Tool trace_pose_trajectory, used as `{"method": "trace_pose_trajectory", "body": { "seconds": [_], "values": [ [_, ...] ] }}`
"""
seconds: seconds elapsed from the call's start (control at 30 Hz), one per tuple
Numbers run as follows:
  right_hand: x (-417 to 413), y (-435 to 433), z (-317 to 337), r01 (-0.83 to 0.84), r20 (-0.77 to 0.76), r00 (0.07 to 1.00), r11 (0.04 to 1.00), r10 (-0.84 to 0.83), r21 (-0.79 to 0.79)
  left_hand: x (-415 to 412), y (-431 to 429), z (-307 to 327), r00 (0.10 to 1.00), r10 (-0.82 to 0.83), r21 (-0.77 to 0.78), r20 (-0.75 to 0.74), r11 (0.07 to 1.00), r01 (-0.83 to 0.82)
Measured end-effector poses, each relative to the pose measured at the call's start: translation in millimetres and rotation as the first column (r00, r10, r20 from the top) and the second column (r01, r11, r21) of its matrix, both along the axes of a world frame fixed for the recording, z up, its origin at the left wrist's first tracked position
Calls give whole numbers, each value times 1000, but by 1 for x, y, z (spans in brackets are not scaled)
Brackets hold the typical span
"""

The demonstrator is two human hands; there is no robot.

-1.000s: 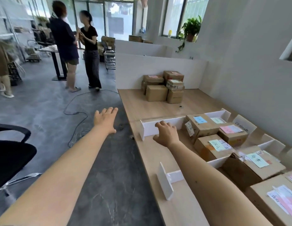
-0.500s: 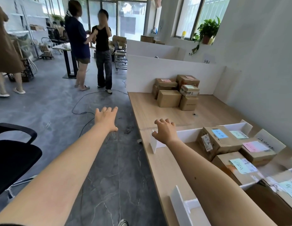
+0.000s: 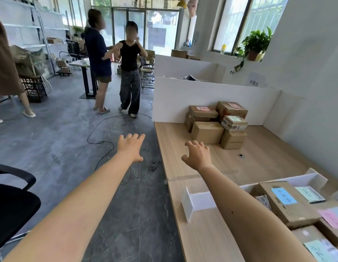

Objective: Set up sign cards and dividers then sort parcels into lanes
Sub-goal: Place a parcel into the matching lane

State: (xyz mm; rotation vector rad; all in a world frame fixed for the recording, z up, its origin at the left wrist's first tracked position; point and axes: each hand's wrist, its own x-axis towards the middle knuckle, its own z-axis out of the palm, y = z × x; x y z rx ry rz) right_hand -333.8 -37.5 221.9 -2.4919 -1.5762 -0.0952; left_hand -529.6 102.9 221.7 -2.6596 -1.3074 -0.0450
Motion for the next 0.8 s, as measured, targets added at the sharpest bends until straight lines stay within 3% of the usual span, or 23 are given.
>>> {"method": "trace_pose_trajectory", "body": {
  "seconds": [0.27,0.8],
  "values": [
    [43,67,-2,-9,-32,999,1000,10,30,41,72,2,997,-65,32,41,997,64],
    [72,150,-32,-23,-52,998,1000,23,0,55,142,-22,1000,26,-6,4,1000,-26]
  ]
}}
